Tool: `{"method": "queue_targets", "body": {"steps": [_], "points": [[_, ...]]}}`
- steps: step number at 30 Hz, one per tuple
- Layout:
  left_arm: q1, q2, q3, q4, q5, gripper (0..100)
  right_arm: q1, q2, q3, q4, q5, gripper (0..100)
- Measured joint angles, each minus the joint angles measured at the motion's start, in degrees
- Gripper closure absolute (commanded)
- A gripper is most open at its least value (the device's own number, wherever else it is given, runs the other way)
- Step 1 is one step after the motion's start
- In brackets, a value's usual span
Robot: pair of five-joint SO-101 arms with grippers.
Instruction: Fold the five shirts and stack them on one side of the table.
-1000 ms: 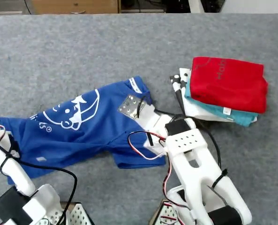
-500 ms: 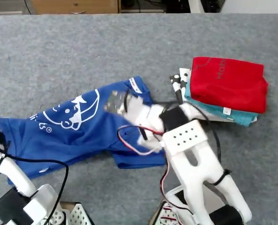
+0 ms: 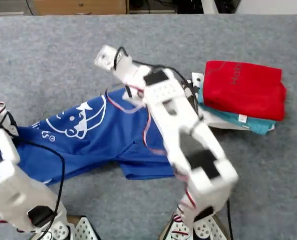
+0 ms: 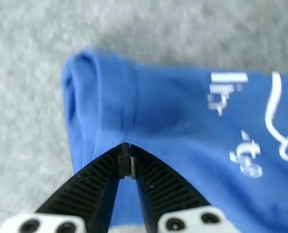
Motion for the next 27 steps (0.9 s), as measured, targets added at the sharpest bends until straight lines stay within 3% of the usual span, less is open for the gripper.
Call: {"method": "queue_targets", "body": {"steps": [7,19,27], "points": [[-1.32,12.40,-13.80,0.09,-0.18,98,4.75,28.75,-30.33,2.46,0.00,99.6],[-8.09,17.85,-21.98,2.99,-0.88,98,5.19,54.42,-81.49,27.78,-0.09,99.6],[-7.82,9.14,-21.98,10.11,-2.20,98,7.47,53.10,-87.56,38.86,-0.09,99.6]]}}
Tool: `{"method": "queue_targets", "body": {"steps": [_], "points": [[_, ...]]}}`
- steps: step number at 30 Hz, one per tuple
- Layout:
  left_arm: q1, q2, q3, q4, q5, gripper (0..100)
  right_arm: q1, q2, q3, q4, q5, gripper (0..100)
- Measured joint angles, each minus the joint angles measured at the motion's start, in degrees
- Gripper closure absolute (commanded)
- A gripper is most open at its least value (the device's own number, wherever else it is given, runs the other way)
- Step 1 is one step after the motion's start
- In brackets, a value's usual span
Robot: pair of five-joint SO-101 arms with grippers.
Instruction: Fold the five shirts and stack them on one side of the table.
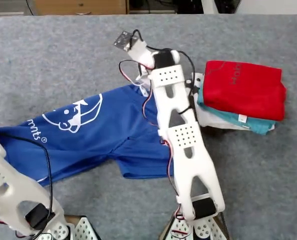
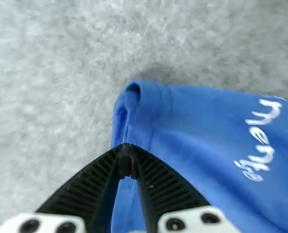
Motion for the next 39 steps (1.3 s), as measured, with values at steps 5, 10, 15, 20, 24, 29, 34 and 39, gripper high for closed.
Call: {"method": "queue_targets", "body": {"steps": [5,10,15,20,24,29,34,39], "points": [[3.25,-8.70,0.00,3.78,0.00,98,0.00,-10.02,-0.09,6.77,0.00,99.6],[5.80,-16.26,0.26,7.65,0.00,98,-2.20,-20.40,1.67,8.88,-4.13,99.6],[5.71,-25.58,7.12,8.09,-0.79,98,-8.53,-31.91,18.55,8.88,-7.21,99.6],[5.80,-37.01,20.57,7.21,-4.57,98,-13.98,-44.57,44.92,8.53,-10.37,99.6],[5.80,-47.21,33.58,2.90,-5.10,98,-16.97,-52.22,64.53,2.73,-10.46,99.6],[5.80,-57.49,47.12,-1.14,-5.19,98,-19.34,-54.59,84.22,-9.41,-10.46,99.6],[5.80,-62.15,51.96,-1.41,-7.47,98,-19.34,-54.59,91.96,-18.02,-10.46,99.6],[5.80,-62.86,52.22,-1.41,-7.82,98,-19.34,-52.92,92.13,-18.55,-10.55,99.6]]}}
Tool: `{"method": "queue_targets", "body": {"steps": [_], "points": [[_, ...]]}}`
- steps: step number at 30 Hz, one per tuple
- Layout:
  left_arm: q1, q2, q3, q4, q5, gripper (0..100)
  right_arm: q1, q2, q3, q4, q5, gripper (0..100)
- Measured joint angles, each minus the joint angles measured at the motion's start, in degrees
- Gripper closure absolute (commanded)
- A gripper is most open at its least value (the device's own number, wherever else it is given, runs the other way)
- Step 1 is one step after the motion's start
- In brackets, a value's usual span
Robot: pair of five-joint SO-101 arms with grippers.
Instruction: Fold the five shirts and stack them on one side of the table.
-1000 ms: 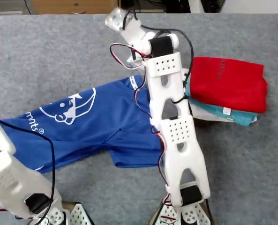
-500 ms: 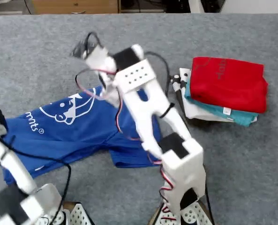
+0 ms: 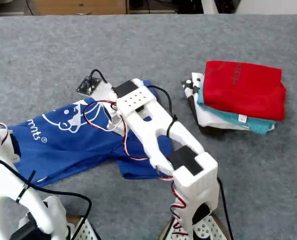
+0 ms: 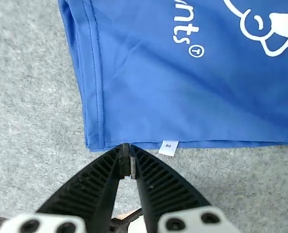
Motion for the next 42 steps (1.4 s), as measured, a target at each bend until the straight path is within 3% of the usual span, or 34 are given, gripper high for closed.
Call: {"method": "queue_targets", "body": {"steps": [14,23,33,42], "points": [[0.00,0.00,0.00,-0.26,0.00,98,0.00,1.67,0.88,5.98,3.52,99.6],[-1.85,-0.44,0.18,-0.26,0.00,98,-2.73,-1.41,11.96,7.56,4.48,99.7],[-2.29,-0.44,0.18,-0.26,0.00,98,-3.52,-18.73,28.57,3.69,9.49,99.7],[-2.29,-0.44,1.76,-0.26,0.00,98,-1.49,-20.48,24.26,-8.18,7.38,99.7]]}}
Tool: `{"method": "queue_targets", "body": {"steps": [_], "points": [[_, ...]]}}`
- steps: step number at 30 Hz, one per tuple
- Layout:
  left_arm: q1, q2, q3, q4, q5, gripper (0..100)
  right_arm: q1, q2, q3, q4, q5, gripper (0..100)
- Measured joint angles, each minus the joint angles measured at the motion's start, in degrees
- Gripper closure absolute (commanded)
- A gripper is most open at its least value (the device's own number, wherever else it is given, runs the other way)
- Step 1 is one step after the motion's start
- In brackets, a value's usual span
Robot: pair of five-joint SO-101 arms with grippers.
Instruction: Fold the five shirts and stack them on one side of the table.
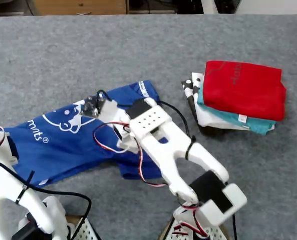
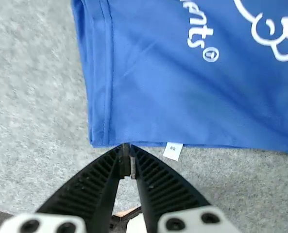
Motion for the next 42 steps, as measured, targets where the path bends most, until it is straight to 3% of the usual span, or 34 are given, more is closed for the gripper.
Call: {"method": "queue_targets", "body": {"steps": [8,15,22,31,37,42], "points": [[0.00,0.00,2.46,0.00,0.00,98,1.14,8.44,-2.02,-0.18,-0.62,99.7],[0.00,0.00,2.46,0.00,0.00,98,1.14,-2.64,-0.70,2.99,-0.44,99.7],[0.00,0.00,2.46,-2.73,0.00,98,-4.04,-6.07,13.63,2.64,-0.44,99.7],[0.00,0.00,2.46,-2.99,0.00,98,0.79,-15.12,8.88,-2.55,0.44,99.6],[0.00,0.00,2.46,-2.99,0.00,98,1.14,-5.10,2.46,-11.52,0.44,99.6],[0.00,0.00,2.46,-2.99,0.00,98,1.14,7.47,-2.11,-10.73,0.44,99.7]]}}
